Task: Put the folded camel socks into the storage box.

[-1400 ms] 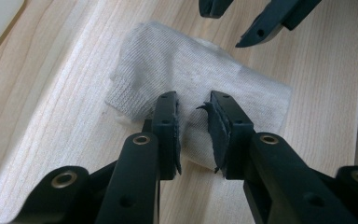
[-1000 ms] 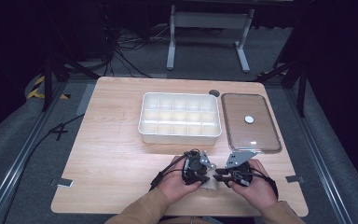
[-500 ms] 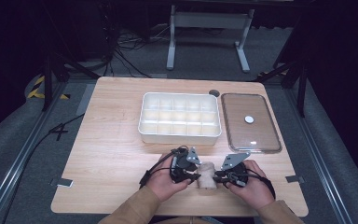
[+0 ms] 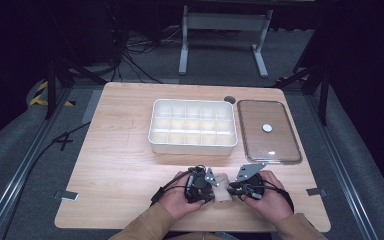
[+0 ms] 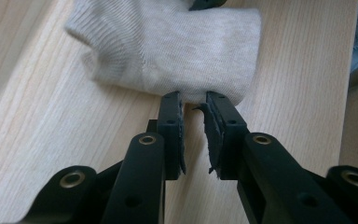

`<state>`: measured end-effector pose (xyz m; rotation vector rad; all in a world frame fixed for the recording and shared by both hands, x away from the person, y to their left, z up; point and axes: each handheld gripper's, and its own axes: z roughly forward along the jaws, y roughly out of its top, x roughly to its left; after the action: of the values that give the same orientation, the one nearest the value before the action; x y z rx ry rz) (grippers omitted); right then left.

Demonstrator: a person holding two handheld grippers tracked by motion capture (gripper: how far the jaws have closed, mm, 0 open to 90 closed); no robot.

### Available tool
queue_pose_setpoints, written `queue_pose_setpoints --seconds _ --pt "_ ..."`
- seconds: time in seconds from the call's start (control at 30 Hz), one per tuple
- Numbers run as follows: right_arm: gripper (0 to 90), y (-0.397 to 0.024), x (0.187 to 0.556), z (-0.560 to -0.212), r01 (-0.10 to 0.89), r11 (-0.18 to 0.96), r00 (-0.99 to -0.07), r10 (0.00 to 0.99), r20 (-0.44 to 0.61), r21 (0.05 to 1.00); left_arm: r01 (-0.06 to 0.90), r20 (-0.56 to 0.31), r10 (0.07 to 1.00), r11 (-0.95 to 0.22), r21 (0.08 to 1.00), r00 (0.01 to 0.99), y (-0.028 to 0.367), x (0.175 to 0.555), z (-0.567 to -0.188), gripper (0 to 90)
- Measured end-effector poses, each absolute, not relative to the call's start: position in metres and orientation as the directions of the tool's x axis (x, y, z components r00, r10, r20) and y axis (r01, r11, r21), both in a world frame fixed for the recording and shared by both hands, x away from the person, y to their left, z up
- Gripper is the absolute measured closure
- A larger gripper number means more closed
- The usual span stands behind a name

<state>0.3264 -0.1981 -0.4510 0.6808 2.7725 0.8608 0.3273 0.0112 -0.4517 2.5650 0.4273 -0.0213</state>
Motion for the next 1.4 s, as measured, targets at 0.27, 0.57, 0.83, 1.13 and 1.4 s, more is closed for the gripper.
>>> queue_pose_setpoints --seconds 0.27,0.57,0.83,1.13,1.4 --pt "75.3 -0.201 0.328 -0.451 0.379 0.732 -0.878 0.477 -0.030 0.566 0.297 -0.100 0.286 -0.813 0.500 0.953 0.003 0.329 -0.455 75.9" --pt "76.2 -0.198 0.324 -0.453 0.373 0.746 -0.878 0.477 -0.051 0.551 0.323 -0.093 0.322 -0.801 0.504 0.942 0.005 0.334 -0.457 73.4" --pt "74.0 -0.202 0.325 -0.447 0.383 0.733 -0.873 0.487 -0.040 0.562 0.332 -0.090 0.333 -0.802 0.497 0.939 0.006 0.333 -0.456 73.0" --pt "74.3 -0.204 0.323 -0.429 0.377 0.726 -0.867 0.496 -0.057 0.576 0.329 -0.076 0.339 -0.792 0.514 0.938 0.009 0.332 -0.453 73.1" --pt "74.9 -0.201 0.323 -0.433 0.377 0.736 -0.870 0.490 -0.058 0.562 0.315 -0.055 0.343 -0.773 0.551 0.938 0.010 0.330 -0.445 73.6"
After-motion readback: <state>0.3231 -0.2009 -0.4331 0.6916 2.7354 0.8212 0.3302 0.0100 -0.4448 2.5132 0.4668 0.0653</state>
